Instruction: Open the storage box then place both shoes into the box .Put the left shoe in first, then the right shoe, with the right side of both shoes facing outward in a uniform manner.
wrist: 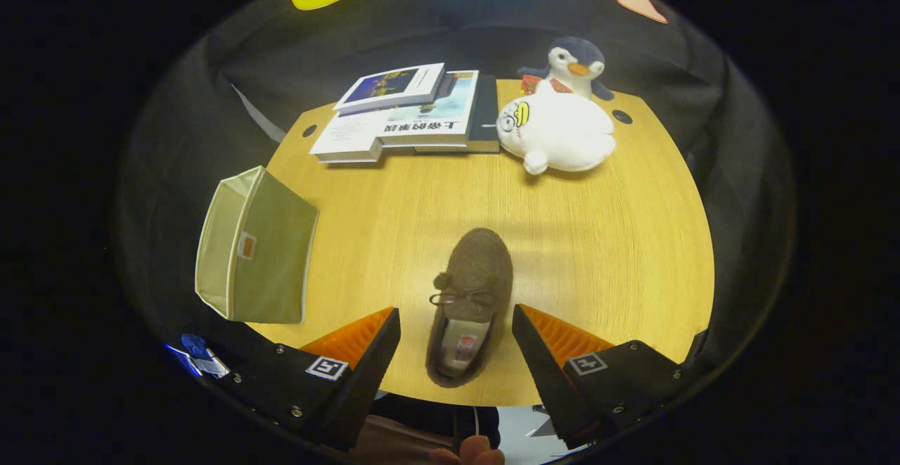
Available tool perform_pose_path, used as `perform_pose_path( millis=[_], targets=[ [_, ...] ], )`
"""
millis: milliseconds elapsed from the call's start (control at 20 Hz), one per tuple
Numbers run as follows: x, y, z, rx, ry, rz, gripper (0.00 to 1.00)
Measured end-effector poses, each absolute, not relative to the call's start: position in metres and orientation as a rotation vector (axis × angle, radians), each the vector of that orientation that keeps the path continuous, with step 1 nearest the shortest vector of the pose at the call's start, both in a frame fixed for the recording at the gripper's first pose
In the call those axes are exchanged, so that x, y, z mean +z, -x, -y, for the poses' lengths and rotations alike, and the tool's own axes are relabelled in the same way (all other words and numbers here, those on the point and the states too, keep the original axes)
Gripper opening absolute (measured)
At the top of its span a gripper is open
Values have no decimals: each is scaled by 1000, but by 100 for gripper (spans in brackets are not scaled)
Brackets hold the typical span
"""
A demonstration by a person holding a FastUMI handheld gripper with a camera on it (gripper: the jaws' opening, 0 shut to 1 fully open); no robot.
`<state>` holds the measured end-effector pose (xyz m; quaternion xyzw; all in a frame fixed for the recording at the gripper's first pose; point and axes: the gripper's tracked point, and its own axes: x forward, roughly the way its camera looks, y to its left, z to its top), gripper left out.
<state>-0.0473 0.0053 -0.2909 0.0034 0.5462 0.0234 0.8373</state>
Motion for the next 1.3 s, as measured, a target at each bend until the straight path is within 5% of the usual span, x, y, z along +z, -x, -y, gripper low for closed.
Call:
perform_pose_path(
  millis=[700, 850, 1000, 1150, 1300],
  targets=[
    [-400, 49, 50, -110, 128, -1250, 93],
    [-413, 40, 38, -71, 91, -1254, 73],
    [-410, 41, 41, -108, 114, -1265, 12],
    [-399, 36, 30, -57, 141, -1254, 0],
    [-380, 31, 20, -40, 139, -1241, 0]
  ],
)
